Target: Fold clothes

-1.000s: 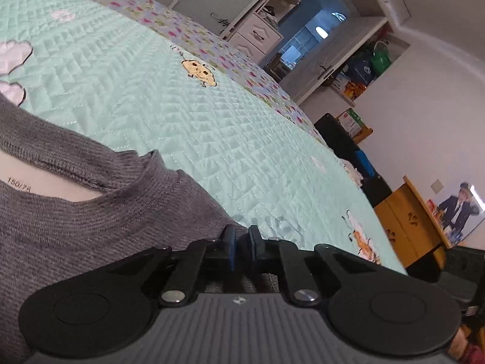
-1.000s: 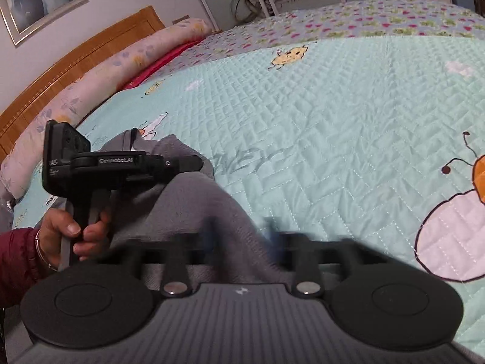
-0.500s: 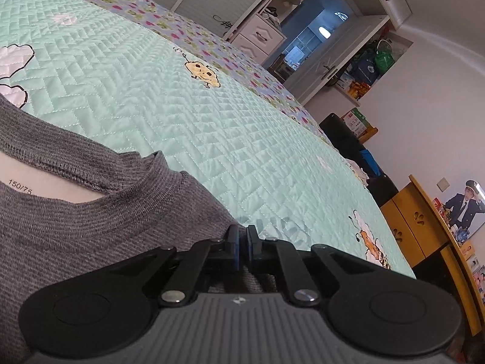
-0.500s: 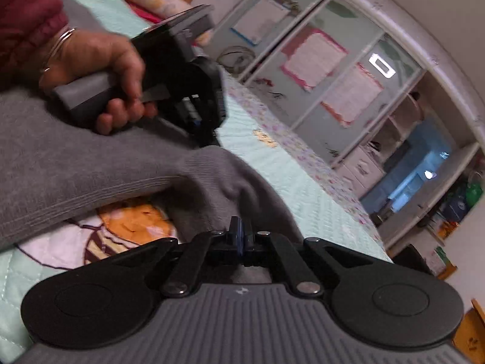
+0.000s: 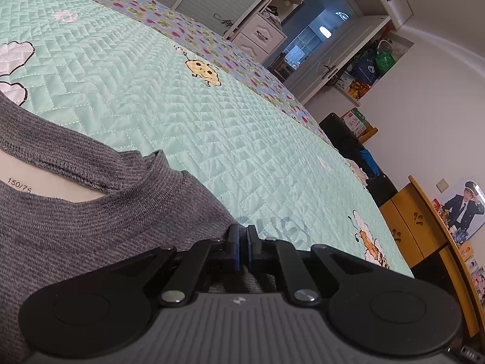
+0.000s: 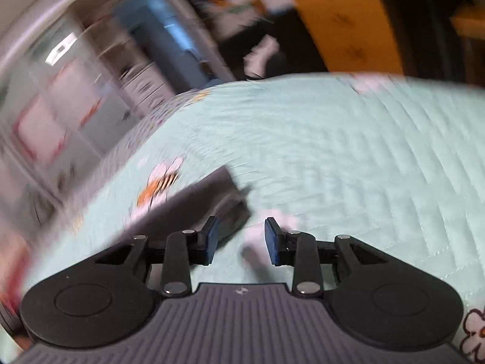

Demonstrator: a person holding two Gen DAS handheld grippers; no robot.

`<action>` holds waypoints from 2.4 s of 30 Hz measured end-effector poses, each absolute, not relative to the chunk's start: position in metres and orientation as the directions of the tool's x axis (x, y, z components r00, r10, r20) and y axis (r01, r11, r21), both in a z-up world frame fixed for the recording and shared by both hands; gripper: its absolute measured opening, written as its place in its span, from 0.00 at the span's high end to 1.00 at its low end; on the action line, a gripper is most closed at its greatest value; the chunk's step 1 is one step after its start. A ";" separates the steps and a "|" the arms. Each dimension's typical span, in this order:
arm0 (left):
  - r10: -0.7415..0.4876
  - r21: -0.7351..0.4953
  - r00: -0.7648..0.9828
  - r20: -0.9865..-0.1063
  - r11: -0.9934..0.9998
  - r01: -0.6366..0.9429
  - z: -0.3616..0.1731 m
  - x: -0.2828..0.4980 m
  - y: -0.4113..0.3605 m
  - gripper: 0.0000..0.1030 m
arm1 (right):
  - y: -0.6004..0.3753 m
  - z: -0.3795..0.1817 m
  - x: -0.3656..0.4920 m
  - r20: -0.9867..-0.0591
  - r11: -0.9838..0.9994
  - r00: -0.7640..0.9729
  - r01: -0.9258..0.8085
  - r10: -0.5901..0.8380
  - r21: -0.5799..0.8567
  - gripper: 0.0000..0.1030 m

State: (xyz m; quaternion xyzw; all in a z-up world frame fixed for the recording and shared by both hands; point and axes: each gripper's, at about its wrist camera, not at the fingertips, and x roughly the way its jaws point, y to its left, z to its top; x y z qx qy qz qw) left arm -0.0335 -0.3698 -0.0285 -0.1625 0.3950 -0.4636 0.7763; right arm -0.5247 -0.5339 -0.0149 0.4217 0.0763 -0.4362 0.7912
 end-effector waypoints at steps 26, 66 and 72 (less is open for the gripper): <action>-0.848 -0.625 0.248 -0.467 0.516 0.586 -0.028 -0.037 -0.370 0.92 | -0.536 -0.028 -0.536 -0.481 0.211 0.655 0.693 -0.583 0.689 0.99; -0.798 -0.338 0.344 -0.494 0.541 0.770 0.020 -0.125 -0.407 0.65 | -0.536 -0.002 -0.352 -0.459 0.578 0.883 0.427 -0.101 0.695 0.69; -0.794 -0.286 0.262 -0.548 0.473 0.833 0.001 -0.149 -0.432 0.64 | -0.560 -0.038 -0.293 -0.464 0.449 0.885 0.425 -0.025 0.786 1.00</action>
